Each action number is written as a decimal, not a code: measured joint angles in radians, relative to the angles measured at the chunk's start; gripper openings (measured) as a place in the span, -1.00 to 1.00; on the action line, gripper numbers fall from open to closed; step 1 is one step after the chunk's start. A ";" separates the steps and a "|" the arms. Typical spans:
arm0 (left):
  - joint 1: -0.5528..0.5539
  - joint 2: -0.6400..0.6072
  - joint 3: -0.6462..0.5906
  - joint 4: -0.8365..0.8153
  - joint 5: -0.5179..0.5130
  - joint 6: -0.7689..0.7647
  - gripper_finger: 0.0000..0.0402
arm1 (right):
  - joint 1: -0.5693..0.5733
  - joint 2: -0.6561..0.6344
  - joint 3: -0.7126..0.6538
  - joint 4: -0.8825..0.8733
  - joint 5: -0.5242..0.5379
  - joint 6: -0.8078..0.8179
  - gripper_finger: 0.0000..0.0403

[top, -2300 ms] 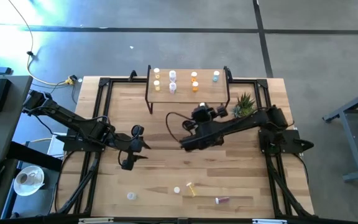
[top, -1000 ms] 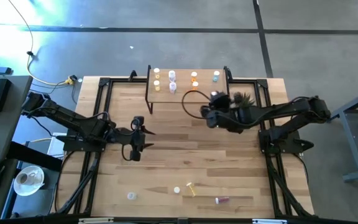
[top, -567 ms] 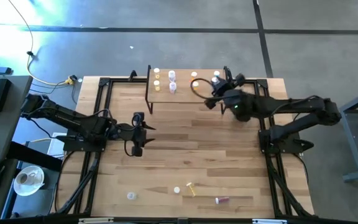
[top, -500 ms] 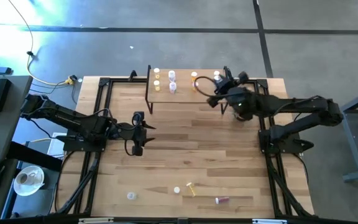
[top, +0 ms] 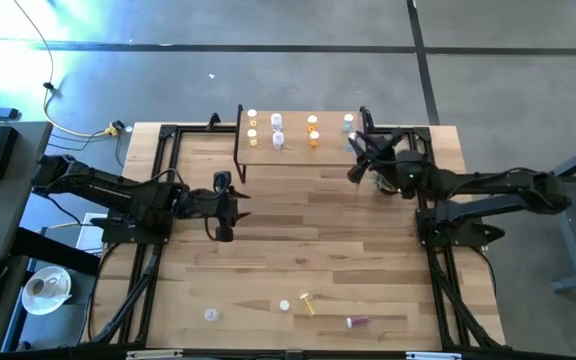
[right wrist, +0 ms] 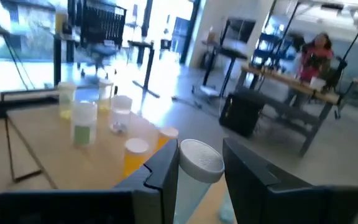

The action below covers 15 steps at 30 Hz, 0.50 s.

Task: Pick and place medicine bottles onto shelf by color
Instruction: Put the top blue pill bottle on the shelf aligned with the other blue pill bottle

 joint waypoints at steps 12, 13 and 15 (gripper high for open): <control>0.012 0.000 0.000 0.002 0.007 0.011 -0.04 | -0.109 0.090 -0.138 0.273 -0.153 -0.099 -0.51; 0.012 0.000 0.000 0.002 0.007 0.011 -0.04 | -0.113 0.101 -0.138 0.281 -0.156 -0.109 -0.51; 0.012 0.000 0.000 0.002 0.008 0.011 -0.04 | -0.124 0.124 -0.138 0.285 -0.155 -0.126 -0.51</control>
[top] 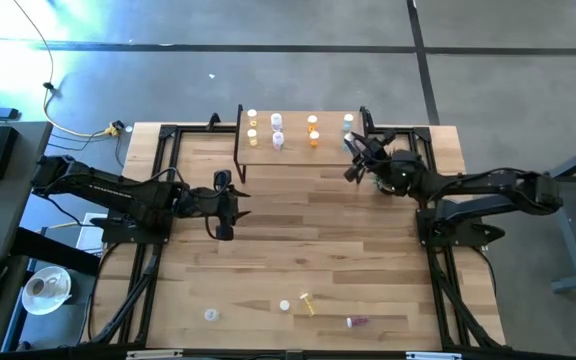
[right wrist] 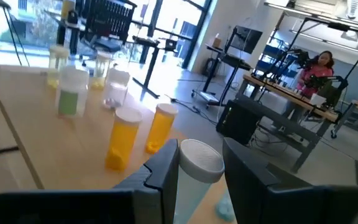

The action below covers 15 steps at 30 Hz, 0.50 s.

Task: Pick and place medicine bottles onto shelf by color
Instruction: Put the top blue pill bottle on the shelf aligned with the other blue pill bottle

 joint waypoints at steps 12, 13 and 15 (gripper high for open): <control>0.000 0.000 0.000 0.010 0.000 -0.001 -0.04 | -0.054 0.070 0.000 0.014 -0.035 -0.030 -0.51; 0.000 0.000 0.000 0.015 0.000 0.000 -0.04 | -0.057 0.069 0.000 0.017 -0.040 -0.031 -0.51; 0.000 0.000 0.000 0.025 0.000 0.000 -0.04 | -0.062 0.069 0.000 0.016 -0.043 -0.031 -0.51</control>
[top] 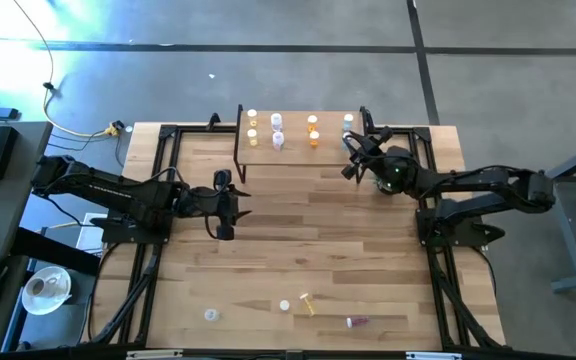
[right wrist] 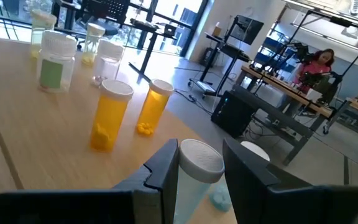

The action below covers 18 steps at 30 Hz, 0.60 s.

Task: Pick and place medicine bottles onto shelf by color
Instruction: Put the top blue pill bottle on the shelf aligned with the other blue pill bottle

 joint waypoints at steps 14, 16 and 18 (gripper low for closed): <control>0.000 0.000 0.000 0.012 0.000 0.000 -0.04 | -0.042 0.013 0.000 -0.017 -0.056 -0.012 -0.51; 0.000 0.000 0.000 0.011 0.000 0.000 -0.04 | -0.045 0.013 0.000 -0.017 -0.055 -0.012 -0.51; 0.000 0.000 0.000 0.011 0.000 0.000 -0.04 | -0.049 0.013 0.000 -0.022 -0.055 -0.012 -0.51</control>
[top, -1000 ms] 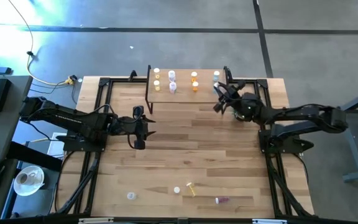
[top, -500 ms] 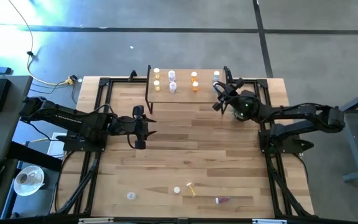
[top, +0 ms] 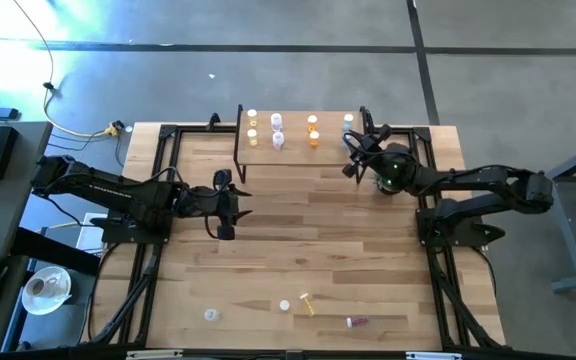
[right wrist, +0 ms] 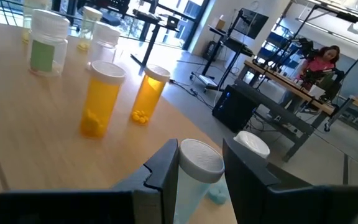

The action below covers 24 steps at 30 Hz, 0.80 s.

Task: Pick and place medicine bottles onto shelf by color
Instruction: Put the top blue pill bottle on the shelf aligned with the other blue pill bottle

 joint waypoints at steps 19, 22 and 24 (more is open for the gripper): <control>0.000 0.000 0.000 0.000 0.000 0.000 -0.04 | 0.001 0.000 0.000 -0.014 0.002 -0.025 -0.28; 0.000 0.000 0.000 0.000 0.000 0.000 -0.04 | 0.001 0.000 0.000 -0.008 0.002 -0.026 -0.27; 0.000 0.000 0.000 0.000 0.000 0.000 -0.04 | 0.001 0.000 0.000 0.010 0.002 -0.026 -0.27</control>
